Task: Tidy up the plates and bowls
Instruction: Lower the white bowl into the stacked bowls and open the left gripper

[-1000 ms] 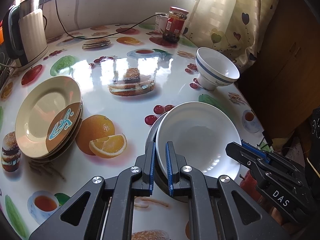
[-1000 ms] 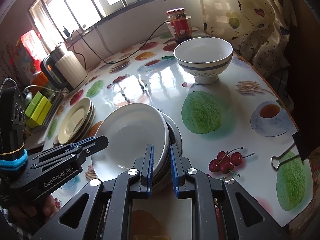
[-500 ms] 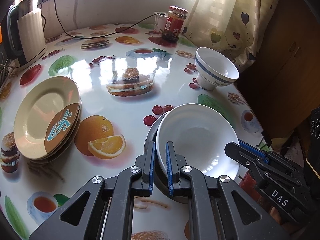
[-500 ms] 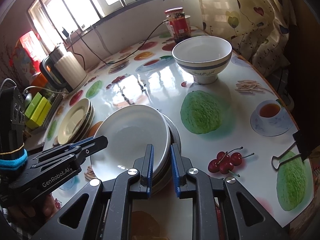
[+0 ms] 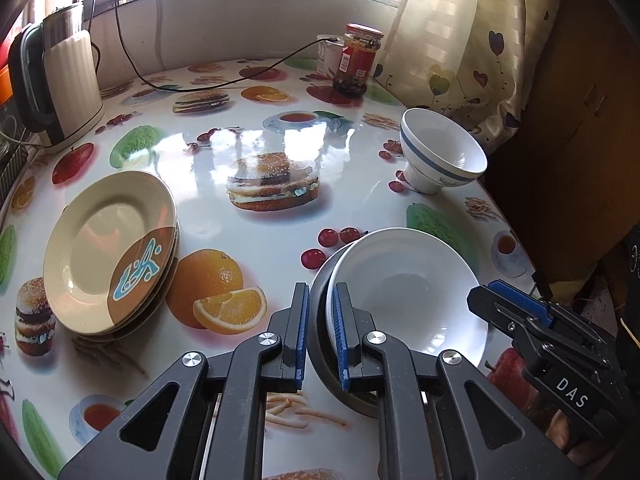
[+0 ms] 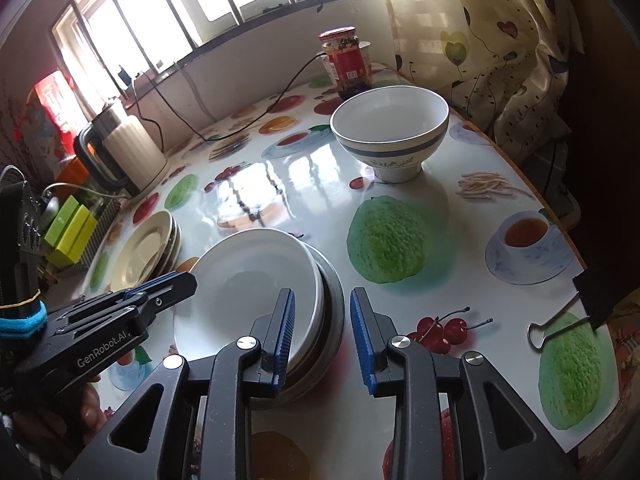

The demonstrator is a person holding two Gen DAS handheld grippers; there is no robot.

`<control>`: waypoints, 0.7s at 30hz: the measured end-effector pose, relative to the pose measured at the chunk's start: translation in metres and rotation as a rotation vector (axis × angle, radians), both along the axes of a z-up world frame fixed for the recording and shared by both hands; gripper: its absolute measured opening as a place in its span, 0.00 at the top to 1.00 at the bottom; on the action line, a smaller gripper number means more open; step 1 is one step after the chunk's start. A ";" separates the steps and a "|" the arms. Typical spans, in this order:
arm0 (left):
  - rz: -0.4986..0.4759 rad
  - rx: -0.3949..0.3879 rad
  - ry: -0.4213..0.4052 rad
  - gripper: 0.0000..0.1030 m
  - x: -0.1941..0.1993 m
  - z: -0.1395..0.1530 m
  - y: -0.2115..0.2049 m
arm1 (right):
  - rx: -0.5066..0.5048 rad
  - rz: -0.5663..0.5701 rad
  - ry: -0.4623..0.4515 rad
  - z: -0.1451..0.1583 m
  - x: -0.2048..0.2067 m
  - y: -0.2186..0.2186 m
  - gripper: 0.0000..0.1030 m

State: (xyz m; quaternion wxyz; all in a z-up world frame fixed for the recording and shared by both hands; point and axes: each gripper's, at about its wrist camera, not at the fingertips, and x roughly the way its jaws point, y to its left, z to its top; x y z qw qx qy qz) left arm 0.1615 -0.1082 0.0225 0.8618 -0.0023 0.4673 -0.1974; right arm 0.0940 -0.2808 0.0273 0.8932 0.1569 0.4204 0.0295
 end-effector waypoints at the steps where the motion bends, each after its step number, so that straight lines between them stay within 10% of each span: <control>1: 0.001 -0.002 -0.002 0.88 0.001 0.001 0.000 | -0.006 -0.002 -0.002 0.001 0.000 -0.001 0.71; 21: -0.027 -0.013 -0.044 0.88 0.030 0.019 -0.017 | -0.045 -0.039 -0.030 0.014 0.021 -0.015 0.61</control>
